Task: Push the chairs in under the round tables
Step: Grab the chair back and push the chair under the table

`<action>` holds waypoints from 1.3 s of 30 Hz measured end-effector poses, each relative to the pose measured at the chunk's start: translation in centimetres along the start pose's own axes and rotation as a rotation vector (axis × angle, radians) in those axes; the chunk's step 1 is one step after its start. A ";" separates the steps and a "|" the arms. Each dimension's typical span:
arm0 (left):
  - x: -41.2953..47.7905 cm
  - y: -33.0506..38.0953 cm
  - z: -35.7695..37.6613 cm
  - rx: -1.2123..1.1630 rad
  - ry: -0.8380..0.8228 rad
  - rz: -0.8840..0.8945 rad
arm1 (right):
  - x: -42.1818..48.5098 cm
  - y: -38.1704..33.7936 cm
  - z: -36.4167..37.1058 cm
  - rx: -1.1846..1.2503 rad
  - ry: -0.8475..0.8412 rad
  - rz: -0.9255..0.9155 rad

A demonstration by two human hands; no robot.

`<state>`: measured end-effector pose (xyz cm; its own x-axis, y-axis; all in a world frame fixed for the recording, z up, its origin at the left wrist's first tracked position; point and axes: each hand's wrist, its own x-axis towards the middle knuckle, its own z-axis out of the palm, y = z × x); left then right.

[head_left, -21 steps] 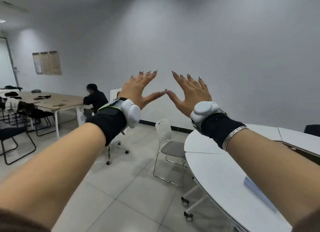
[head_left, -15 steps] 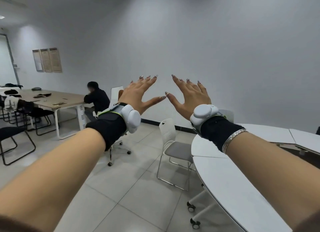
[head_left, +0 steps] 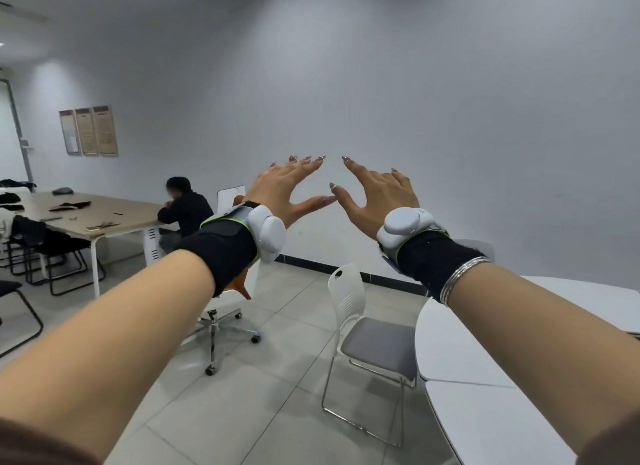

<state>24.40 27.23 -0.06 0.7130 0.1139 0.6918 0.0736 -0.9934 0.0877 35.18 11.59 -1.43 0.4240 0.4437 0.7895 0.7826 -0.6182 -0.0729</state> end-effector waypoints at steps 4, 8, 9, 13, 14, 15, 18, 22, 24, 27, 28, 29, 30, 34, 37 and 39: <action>5.3 -6.3 4.5 -0.023 -0.014 0.010 | 5.5 0.6 7.4 -0.010 -0.034 0.006; 9.2 -11.8 8.6 -0.042 -0.017 0.027 | 9.3 1.0 13.8 -0.031 -0.054 0.027; 10.0 -13.2 9.7 -0.044 -0.017 0.040 | 10.2 1.0 15.5 -0.039 -0.055 0.033; 14.2 -19.8 14.2 -0.054 -0.043 0.079 | 14.4 0.7 22.9 -0.058 -0.060 0.074; 15.3 -21.4 15.3 -0.056 -0.055 0.087 | 15.4 0.5 24.6 -0.067 -0.059 0.090; 16.4 -23.0 16.4 -0.057 -0.068 0.102 | 16.4 0.5 26.2 -0.072 -0.063 0.105; 20.3 -28.3 19.5 -0.073 -0.126 0.153 | 20.1 0.1 31.3 -0.098 -0.076 0.165; 25.5 -33.6 23.2 -0.106 -0.136 0.241 | 24.4 -0.1 37.0 -0.094 -0.062 0.229; 27.8 -35.8 25.2 -0.124 -0.139 0.278 | 26.1 0.2 39.8 -0.110 -0.064 0.248; 31.7 -38.9 29.0 -0.160 -0.144 0.324 | 29.2 1.7 44.2 -0.147 -0.057 0.290; 33.0 -39.8 30.4 -0.175 -0.145 0.340 | 30.1 2.5 45.5 -0.156 -0.059 0.303; 34.1 -40.4 31.7 -0.187 -0.147 0.353 | 31.0 3.1 46.8 -0.169 -0.063 0.310; 35.5 -41.3 33.3 -0.205 -0.146 0.369 | 31.9 4.0 48.4 -0.186 -0.064 0.318; 40.5 -43.9 39.7 -0.248 -0.155 0.413 | 35.1 7.6 54.2 -0.227 -0.088 0.357; 44.1 -45.5 44.2 -0.266 -0.187 0.444 | 37.5 10.9 58.2 -0.233 -0.121 0.390; 46.6 -46.5 47.0 -0.276 -0.207 0.466 | 39.2 13.0 60.7 -0.238 -0.144 0.423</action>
<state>86.95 78.17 -5.57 0.7503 -0.3672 0.5498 -0.4454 -0.8953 0.0099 89.63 60.37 -8.40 0.7530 0.1969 0.6278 0.4101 -0.8866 -0.2138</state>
